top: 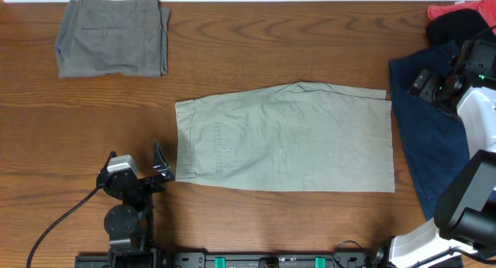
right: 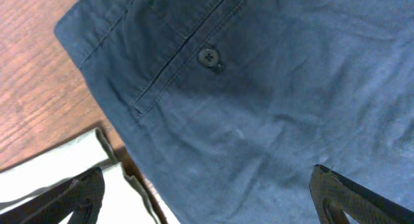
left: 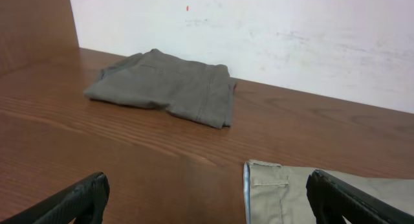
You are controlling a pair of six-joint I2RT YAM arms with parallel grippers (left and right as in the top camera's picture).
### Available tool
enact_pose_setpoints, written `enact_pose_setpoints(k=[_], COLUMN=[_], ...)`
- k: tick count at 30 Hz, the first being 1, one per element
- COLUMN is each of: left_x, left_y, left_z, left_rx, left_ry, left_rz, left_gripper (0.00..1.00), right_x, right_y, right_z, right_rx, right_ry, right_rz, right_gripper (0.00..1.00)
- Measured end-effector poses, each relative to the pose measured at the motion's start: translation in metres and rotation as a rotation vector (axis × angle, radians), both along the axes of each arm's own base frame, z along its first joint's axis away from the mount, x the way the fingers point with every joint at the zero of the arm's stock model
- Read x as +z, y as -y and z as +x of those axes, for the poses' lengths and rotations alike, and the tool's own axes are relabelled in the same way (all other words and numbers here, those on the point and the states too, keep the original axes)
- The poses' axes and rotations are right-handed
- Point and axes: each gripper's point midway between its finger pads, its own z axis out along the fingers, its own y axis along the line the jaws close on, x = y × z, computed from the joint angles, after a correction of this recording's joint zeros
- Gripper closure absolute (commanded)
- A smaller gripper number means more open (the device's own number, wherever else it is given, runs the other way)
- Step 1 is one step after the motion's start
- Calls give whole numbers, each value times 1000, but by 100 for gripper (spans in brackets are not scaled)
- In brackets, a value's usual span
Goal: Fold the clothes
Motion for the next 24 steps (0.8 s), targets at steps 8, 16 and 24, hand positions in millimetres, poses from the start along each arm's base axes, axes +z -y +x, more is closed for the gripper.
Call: enact_pose_setpoints(k=[8, 16, 24], left_x=[0, 0, 2], left_y=[0, 1, 38], left_z=[0, 0, 2], left_rx=[0, -7, -195], left_ry=[0, 1, 22], left_rz=[0, -6, -245], left_gripper=[2, 2, 2], right_x=[0, 0, 0], right_y=[0, 0, 0], right_z=[0, 0, 0], right_rx=[0, 0, 0], right_ry=[0, 0, 0], right_rz=[0, 0, 0], right_gripper=[1, 1, 1])
